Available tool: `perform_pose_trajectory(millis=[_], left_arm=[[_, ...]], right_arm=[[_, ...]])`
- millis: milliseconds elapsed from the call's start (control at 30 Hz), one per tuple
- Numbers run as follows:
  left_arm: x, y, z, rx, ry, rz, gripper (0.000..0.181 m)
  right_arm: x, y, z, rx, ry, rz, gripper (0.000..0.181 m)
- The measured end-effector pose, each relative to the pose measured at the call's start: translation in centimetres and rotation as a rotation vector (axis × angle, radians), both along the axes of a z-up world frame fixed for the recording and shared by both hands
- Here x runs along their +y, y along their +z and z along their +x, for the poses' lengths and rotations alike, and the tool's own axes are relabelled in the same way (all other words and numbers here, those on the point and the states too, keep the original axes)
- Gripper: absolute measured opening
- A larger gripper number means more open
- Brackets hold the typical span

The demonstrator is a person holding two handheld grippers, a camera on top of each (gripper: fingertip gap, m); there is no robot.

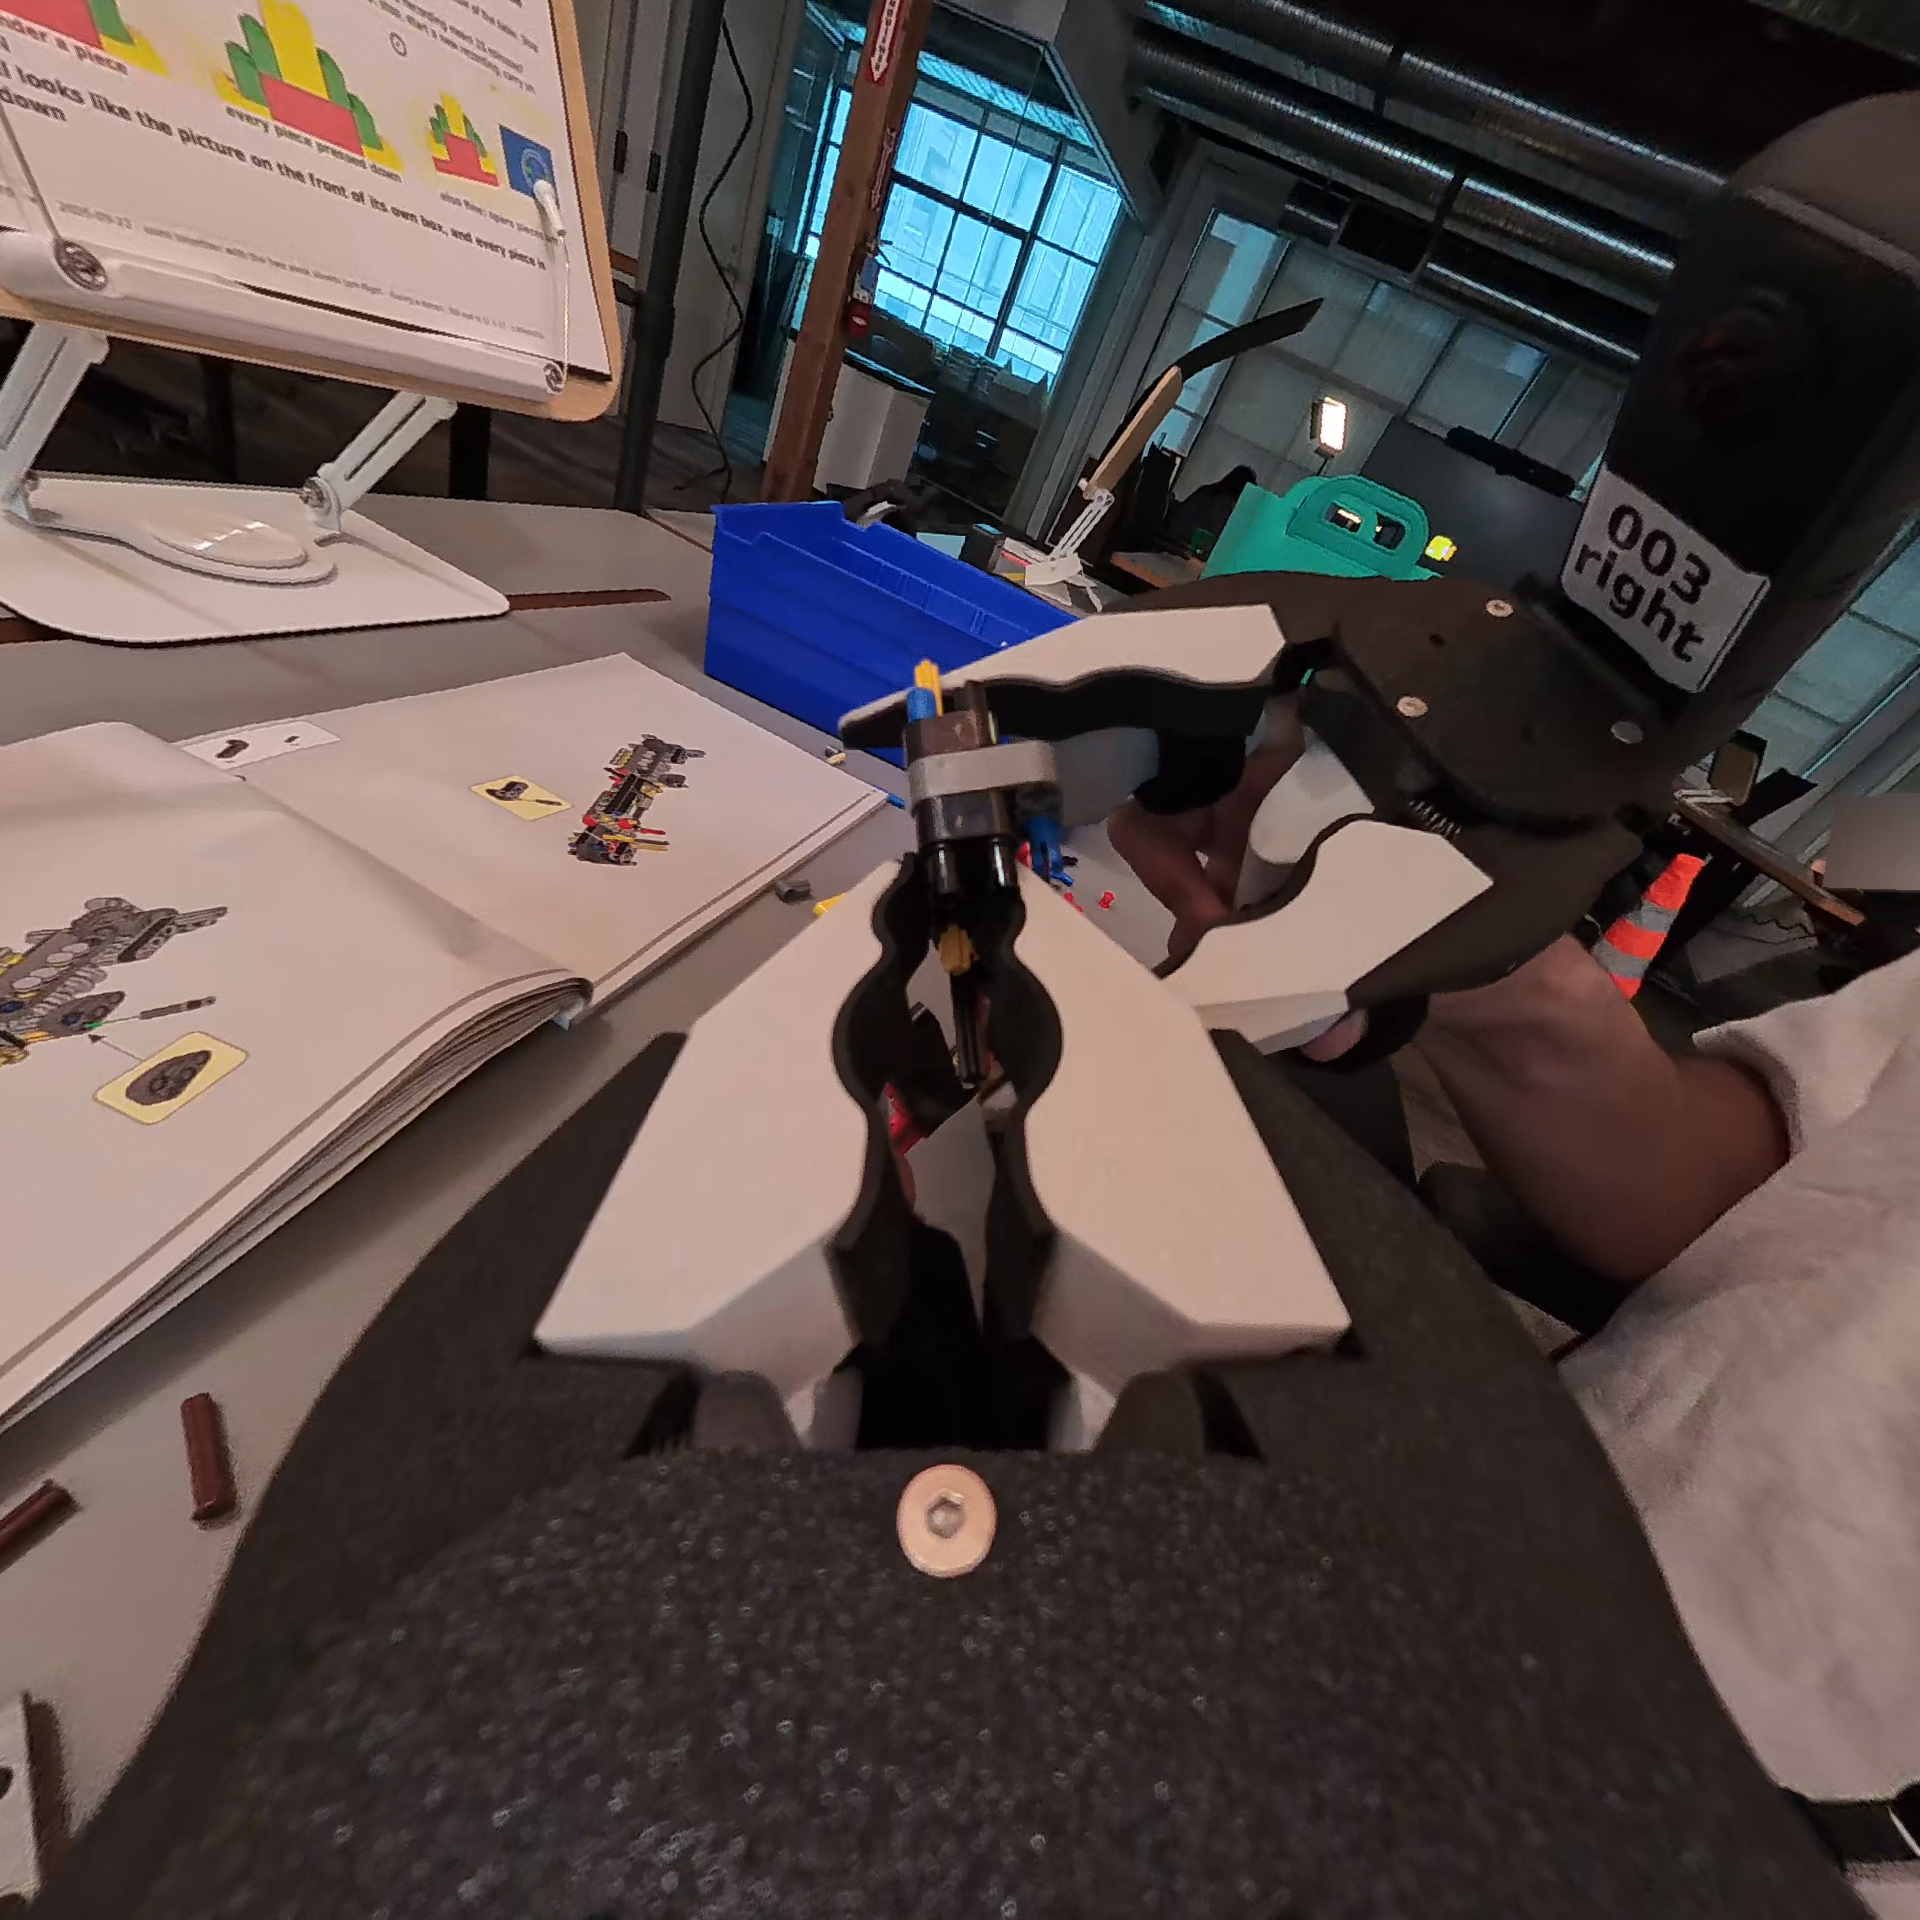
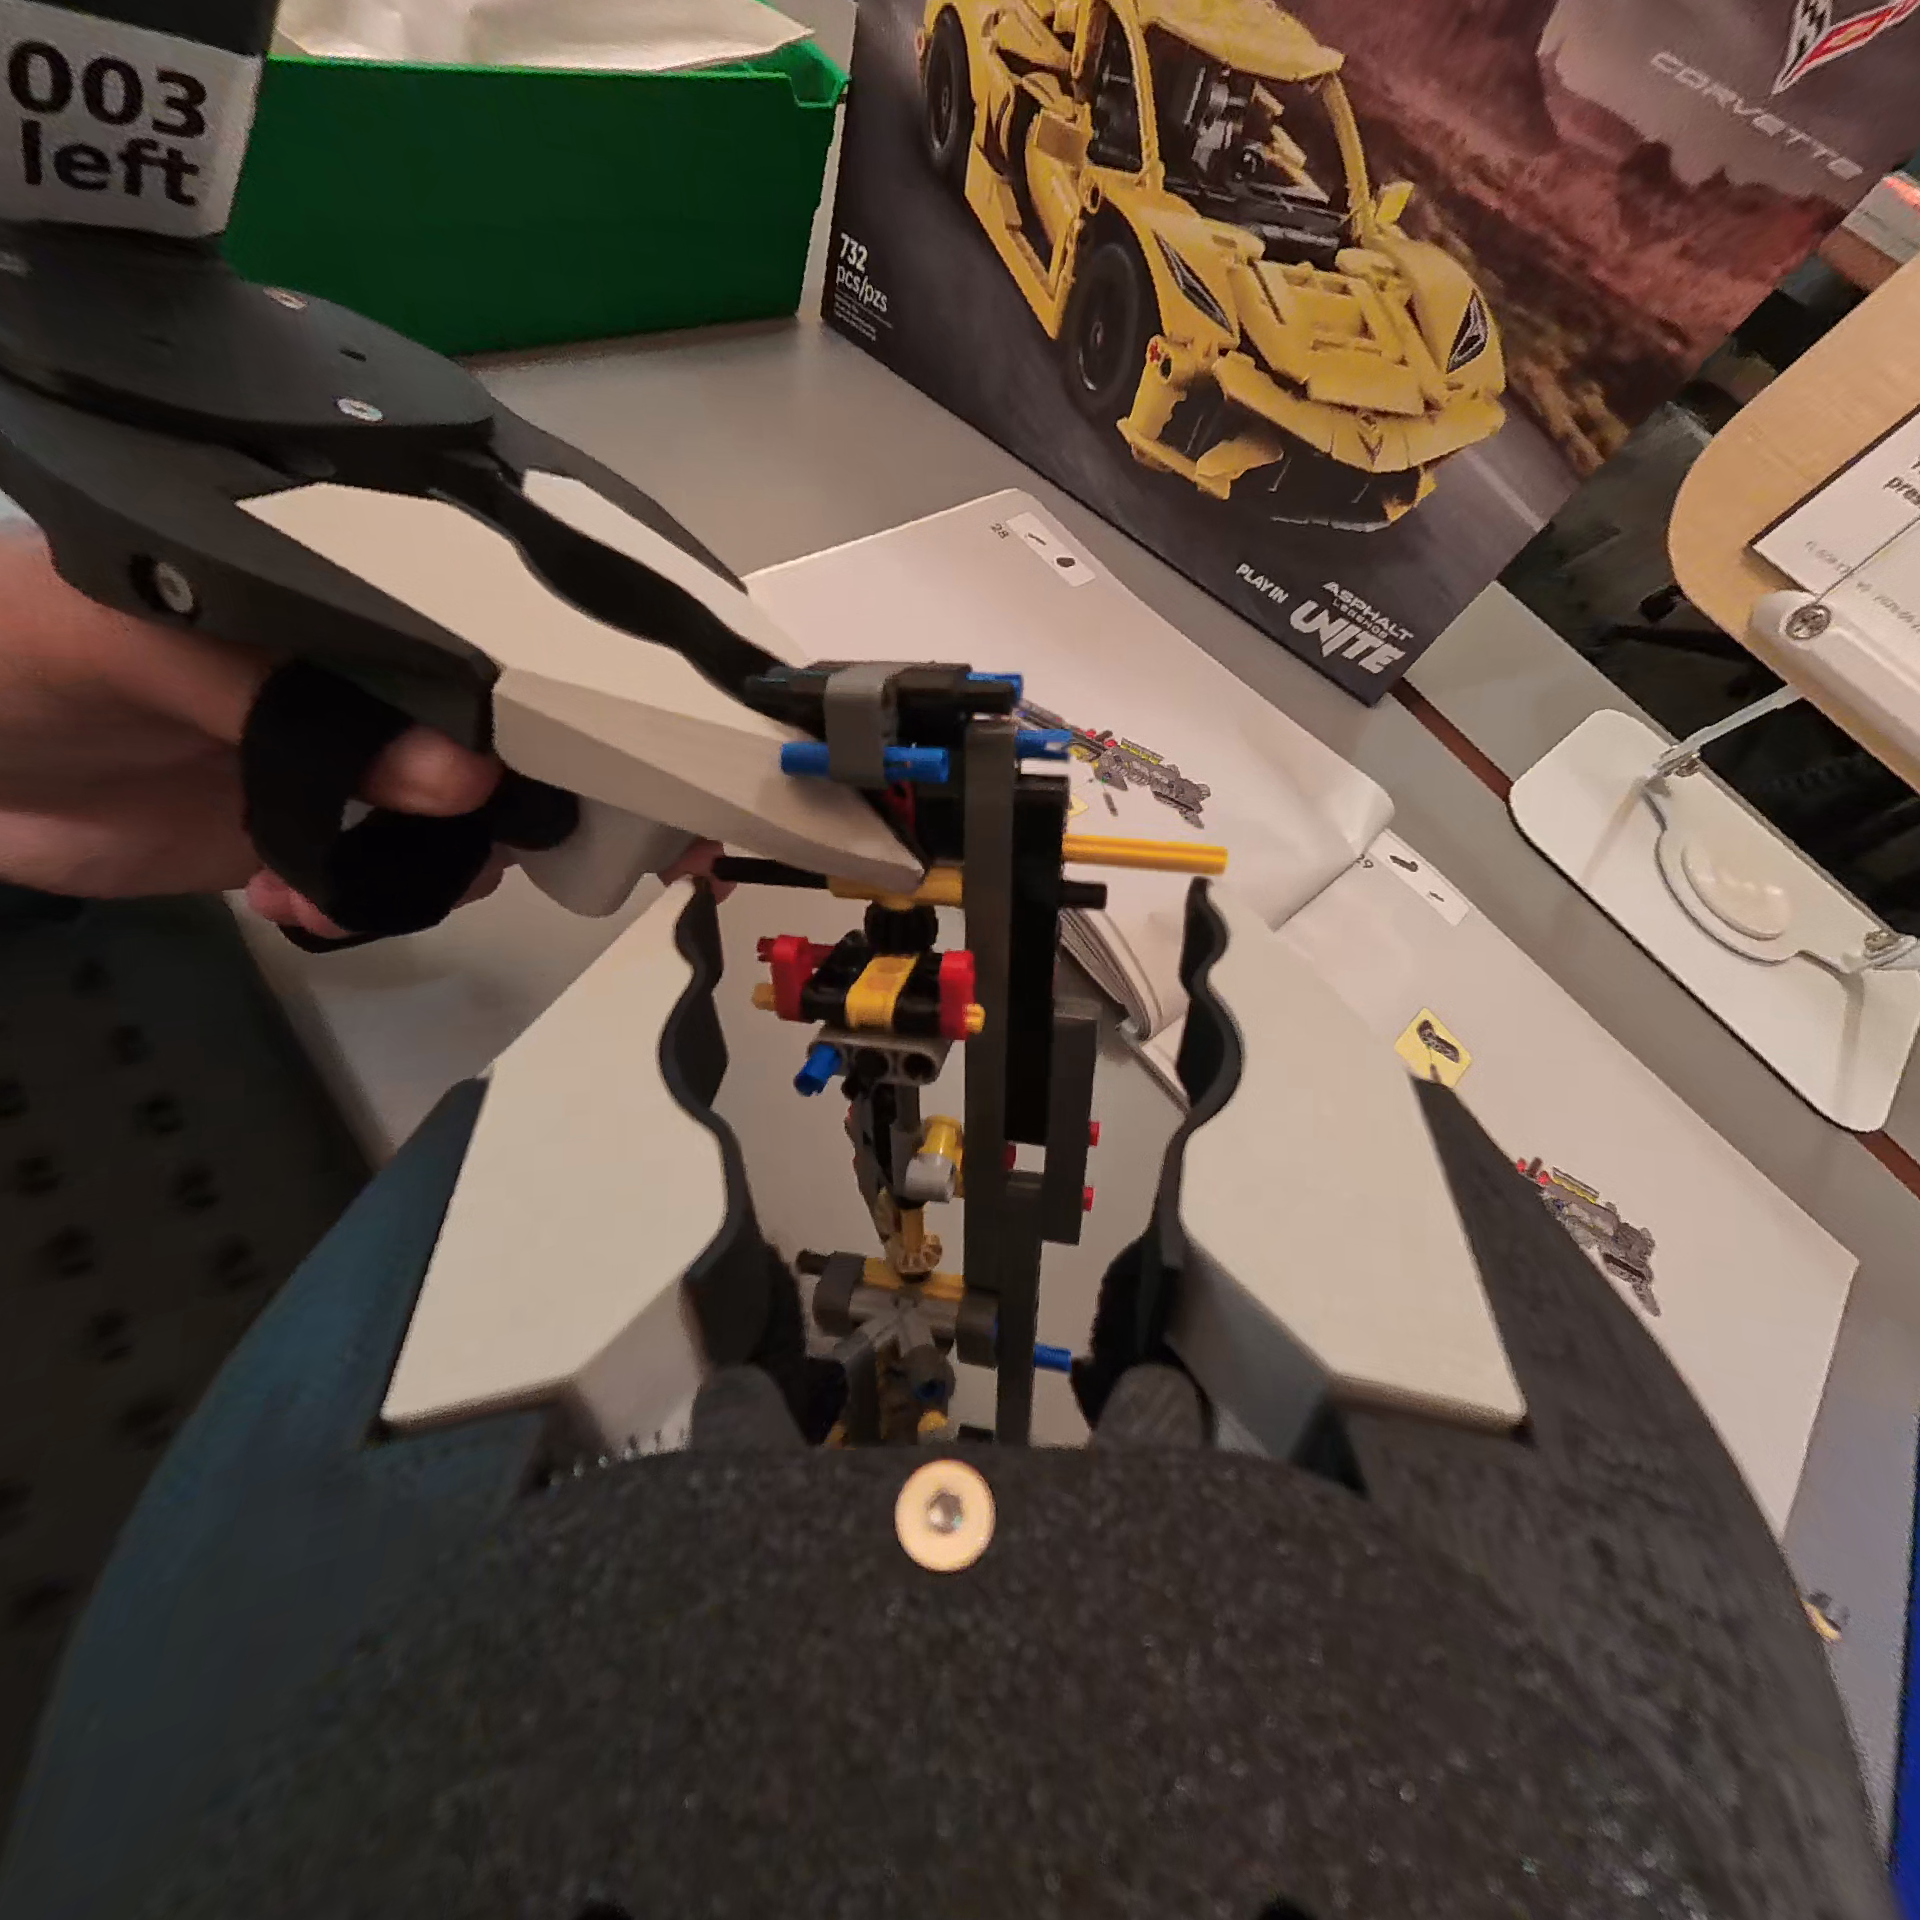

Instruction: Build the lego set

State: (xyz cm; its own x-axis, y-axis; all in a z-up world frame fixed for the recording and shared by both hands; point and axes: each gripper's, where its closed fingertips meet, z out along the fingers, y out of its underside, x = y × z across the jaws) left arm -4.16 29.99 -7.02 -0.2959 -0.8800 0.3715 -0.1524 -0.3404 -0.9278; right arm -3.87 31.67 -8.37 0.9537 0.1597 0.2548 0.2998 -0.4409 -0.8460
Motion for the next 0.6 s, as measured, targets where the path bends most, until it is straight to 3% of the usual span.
perform_pose_trajectory(millis=[233,467,600], left_arm=[[-0.21,0.13,-0.22,-0.011,-0.011,0.028,0.006],[-0.41,0.19,-0.2,-0.017,-0.014,0.061,0.006],[-0.48,0.15,-0.15,-0.017,-0.019,0.064,0.006]], right_arm=[[0.09,-0.01,0.5,-0.177,-0.035,0.033,0.089],[0.04,0.37,0.85,-0.192,-0.05,0.055,0.096],[0.11,0.69,0.82,-0.202,-0.041,0.061,0.089]])
